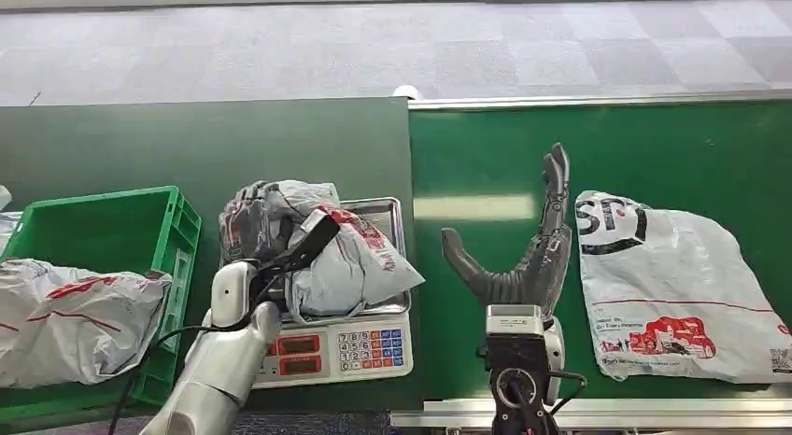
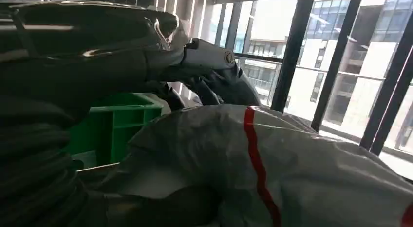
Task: Moved the parcel from conveyor to table for the left to box.
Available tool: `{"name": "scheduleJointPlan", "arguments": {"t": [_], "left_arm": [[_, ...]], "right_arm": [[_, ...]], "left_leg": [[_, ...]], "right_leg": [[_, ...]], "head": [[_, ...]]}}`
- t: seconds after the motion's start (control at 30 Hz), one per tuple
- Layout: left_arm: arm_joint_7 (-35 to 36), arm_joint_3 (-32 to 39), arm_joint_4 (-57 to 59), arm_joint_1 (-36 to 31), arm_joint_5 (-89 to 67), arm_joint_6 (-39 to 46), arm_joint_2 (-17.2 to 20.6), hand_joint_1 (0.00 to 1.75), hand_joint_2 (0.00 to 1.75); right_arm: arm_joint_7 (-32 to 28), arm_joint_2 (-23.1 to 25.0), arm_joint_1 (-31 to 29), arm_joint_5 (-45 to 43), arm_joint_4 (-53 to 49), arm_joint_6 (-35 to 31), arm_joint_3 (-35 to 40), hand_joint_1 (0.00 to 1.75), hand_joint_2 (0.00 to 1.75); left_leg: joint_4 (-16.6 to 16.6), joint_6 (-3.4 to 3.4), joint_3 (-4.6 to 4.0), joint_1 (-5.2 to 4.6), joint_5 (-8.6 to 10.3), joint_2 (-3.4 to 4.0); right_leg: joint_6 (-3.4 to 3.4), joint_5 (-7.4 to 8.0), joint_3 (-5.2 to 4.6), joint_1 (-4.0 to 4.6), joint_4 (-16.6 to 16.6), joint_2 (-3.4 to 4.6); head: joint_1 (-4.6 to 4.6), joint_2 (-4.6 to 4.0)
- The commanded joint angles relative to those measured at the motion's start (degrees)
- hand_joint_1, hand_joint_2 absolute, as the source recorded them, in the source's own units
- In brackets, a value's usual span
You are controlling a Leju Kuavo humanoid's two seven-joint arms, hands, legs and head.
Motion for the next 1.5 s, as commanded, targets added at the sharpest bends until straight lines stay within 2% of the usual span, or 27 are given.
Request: {"name": "scheduleJointPlan", "arguments": {"t": [0.03, 0.33, 0.43, 0.47, 0.5, 0.53, 0.87, 0.9, 0.93, 0.97, 1.07, 1.17, 1.27, 1.33, 1.37, 1.43, 1.5], "left_arm": [[-2.68, 3.67, 1.39, -0.20, 1.51, -4.02, 0.55, 1.64, 1.75], [-9.57, 4.18, -0.83, 0.25, 7.45, -3.32, 0.21, 1.69, 1.75], [-19.53, 2.31, -5.33, 1.32, 14.81, -2.07, -0.35, 1.75, 1.75], [-28.43, 1.76, -9.97, 2.71, 23.22, -0.40, -1.46, 1.75, 1.75], [-33.02, 0.73, -15.46, 5.11, 28.56, 0.35, -1.95, 1.75, 1.75], [-31.20, -0.52, -18.82, 6.53, 28.47, -0.92, -1.69, 1.75, 1.75], [-31.23, -0.46, -18.80, 6.69, 28.46, -0.91, -1.43, 1.75, 1.75], [-35.20, -0.83, -19.60, 7.04, 33.18, -0.04, -1.54, 1.75, 1.75], [-47.39, -7.81, -34.52, 14.11, 47.46, 4.49, -0.95, 1.75, 1.75], [-48.92, -8.55, -36.95, 14.84, 51.26, 5.09, -0.29, 1.75, 1.75], [-50.45, -5.90, -40.75, 14.66, 50.17, 11.64, 0.88, 1.75, 1.75], [-48.78, 0.28, -43.51, 13.17, 52.75, 10.66, 3.97, 1.75, 1.75], [-49.04, 5.48, -42.53, 12.47, 52.71, 9.30, 4.78, 1.73, 1.75], [-49.62, 8.47, -39.78, 10.15, 47.55, 14.21, 5.05, 1.75, 1.75], [-48.61, 12.13, -40.03, 9.29, 44.16, 14.74, 4.02, 1.75, 1.75], [-45.07, 12.98, -41.78, 11.02, 44.85, 14.74, 6.66, 1.75, 1.75], [-44.73, 13.66, -42.10, 11.35, 44.60, 14.74, 6.81, 1.75, 1.75]], "right_arm": [[-0.16, -2.15, 0.54, -0.71, 0.16, 0.76, -0.80, 0.00, 1.75], [-1.22, -1.37, 1.53, -5.55, -0.67, 2.72, -3.96, 0.00, 1.75], [-1.77, -1.14, 1.75, -6.13, -0.60, 3.41, -4.95, 0.00, 1.75], [-2.07, -1.18, 1.84, -6.87, -0.60, 4.05, -5.18, 0.00, 1.75], [-2.40, -1.11, 1.78, -8.16, -0.35, 4.94, -5.56, 0.00, 1.75], [-2.63, -1.01, 1.68, -8.24, -0.09, 4.99, -5.76, 0.00, 1.75], [-2.63, -0.94, 1.65, -8.24, -0.10, 4.97, -5.73, 0.00, 1.75], [-2.84, -0.98, 1.55, -9.51, 0.02, 6.07, -5.77, 0.00, 1.75], [-4.90, -1.24, -0.29, -15.81, 6.31, 9.10, -8.09, 0.00, 1.75], [-5.83, -1.30, -0.27, -16.85, 7.20, 9.53, -8.59, 0.00, 1.75], [-5.76, -1.48, -0.25, -20.36, 8.29, 12.30, -10.30, 0.00, 1.75], [-5.95, -1.45, -0.62, -23.26, 10.93, 16.39, -14.16, 0.00, 1.75], [-5.95, -1.28, -0.42, -24.19, 11.65, 18.32, -16.20, 0.00, 1.75], [-5.95, -1.72, 0.15, -30.12, 13.13, 24.85, -19.47, 0.00, 1.75], [-4.75, -2.38, -1.10, -33.74, 20.31, 30.22, -23.83, 0.00, 1.75], [-5.95, -4.02, -3.62, -34.20, 32.23, 34.61, -27.46, 0.00, 1.75], [-5.95, -3.95, -3.94, -33.53, 33.73, 34.86, -28.25, 0.00, 1.75]], "left_leg": [[-0.08, 0.04, 0.08, 0.04, 0.02, -0.03], [-0.03, 0.02, 0.04, 0.01, 0.00, -0.02], [-0.01, 0.02, 0.01, 0.02, 0.00, -0.05], [-0.03, 0.04, 0.04, 0.04, -0.01, -0.07], [0.02, 0.03, -0.02, 0.05, -0.01, -0.08], [0.02, 0.03, -0.05, 0.02, -0.01, -0.05], [-0.01, 0.02, -0.04, 0.02, -0.01, -0.02], [-0.01, 0.02, -0.04, 0.03, -0.01, -0.03], [-0.02, 0.02, -0.03, 0.03, 0.00, -0.03], [0.00, 0.02, -0.07, 0.04, -0.03, 0.06], [-0.04, 0.05, 0.03, 0.06, -0.07, 0.07], [-0.04, 0.02, -0.03, 0.06, -0.04, 0.17], [-0.12, -0.01, 0.03, 0.05, 0.00, 0.22], [-0.07, 0.00, -0.03, 0.03, 0.00, 0.11], [-0.11, 0.00, 0.02, 0.05, 0.02, 0.08], [-0.22, 0.02, 0.09, 0.10, 0.11, -0.07], [-0.28, 0.04, 0.28, 0.13, 0.03, 0.16]], "right_leg": [[0.00, 0.05, 0.12, 0.05, -0.15, 0.04], [0.00, 0.01, 0.05, 0.01, -0.05, 0.02], [0.00, 0.01, 0.03, 0.02, -0.05, -0.01], [0.00, 0.01, 0.08, 0.04, -0.09, -0.01], [0.00, 0.00, 0.03, 0.05, -0.06, -0.03], [0.01, 0.00, -0.03, 0.02, -0.04, -0.02], [0.00, 0.02, -0.03, 0.02, -0.05, 0.02], [-0.01, 0.02, -0.02, 0.02, -0.06, 0.02], [-0.01, 0.03, -0.01, 0.03, -0.07, 0.02], [0.00, 0.03, -0.07, 0.04, -0.07, 0.09], [0.01, 0.01, 0.05, 0.06, -0.14, 0.14], [-0.01, 0.06, -0.04, 0.06, -0.10, 0.24], [-0.04, 0.10, -0.01, 0.06, -0.12, 0.29], [-0.03, 0.05, -0.06, 0.04, -0.07, 0.16], [-0.04, 0.07, 0.00, 0.05, -0.11, 0.15], [-0.03, 0.14, 0.14, 0.11, -0.29, 0.03], [0.01, 0.15, 0.27, 0.13, -0.39, 0.23]], "head": [[0.00, 0.00], [0.00, 0.00], [0.00, 0.00], [0.00, 0.00], [0.00, 0.00], [0.00, 0.00], [0.00, 0.00], [0.00, 0.00], [0.02, 0.00], [0.00, 0.00], [0.02, 0.00], [0.00, 0.00], [0.02, 0.00], [0.00, 0.00], [0.00, 0.00], [0.00, 0.00], [0.00, 0.00]]}}
